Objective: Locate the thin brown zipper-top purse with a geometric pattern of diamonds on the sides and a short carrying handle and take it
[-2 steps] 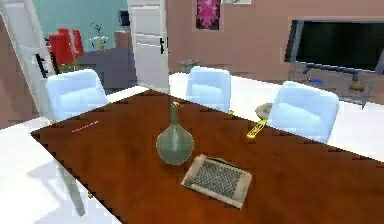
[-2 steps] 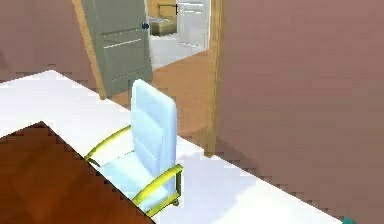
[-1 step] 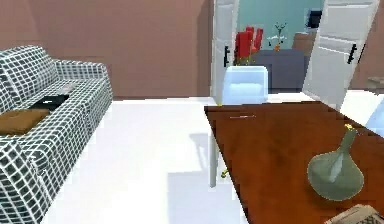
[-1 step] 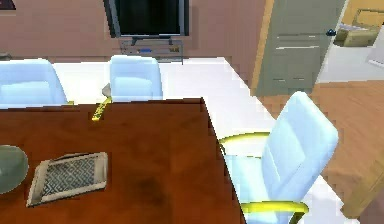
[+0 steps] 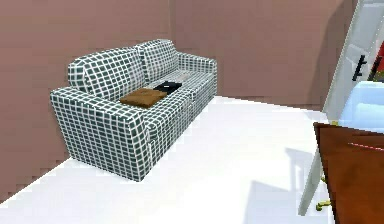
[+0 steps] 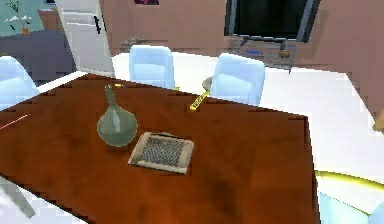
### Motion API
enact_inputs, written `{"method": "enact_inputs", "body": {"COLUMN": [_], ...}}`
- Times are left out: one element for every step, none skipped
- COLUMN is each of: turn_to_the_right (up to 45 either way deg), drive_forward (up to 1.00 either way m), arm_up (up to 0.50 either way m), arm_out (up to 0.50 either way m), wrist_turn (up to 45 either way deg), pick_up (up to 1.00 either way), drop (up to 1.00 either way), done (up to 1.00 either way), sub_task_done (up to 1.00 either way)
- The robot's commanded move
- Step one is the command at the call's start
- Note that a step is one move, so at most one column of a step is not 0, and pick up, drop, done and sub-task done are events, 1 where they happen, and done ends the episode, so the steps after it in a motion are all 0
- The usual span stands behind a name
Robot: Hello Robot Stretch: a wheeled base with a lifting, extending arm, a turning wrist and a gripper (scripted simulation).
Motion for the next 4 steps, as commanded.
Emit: {"method": "enact_inputs", "body": {"turn_to_the_right": [0.0, 0.0, 0.0, 0.0], "drive_forward": [0.00, 0.00, 0.00, 0.00], "arm_up": [0.50, 0.36, 0.00, 0.00], "arm_out": [0.00, 0.00, 0.26, 0.00], "wrist_turn": [0.0, 0.0, 0.0, 45.0], "pick_up": [0.00, 0.00, 0.00, 0.00], "drop": [0.00, 0.00, 0.00, 0.00], "done": [0.00, 0.00, 0.00, 0.00], "sub_task_done": [0.00, 0.00, 0.00, 0.00]}}
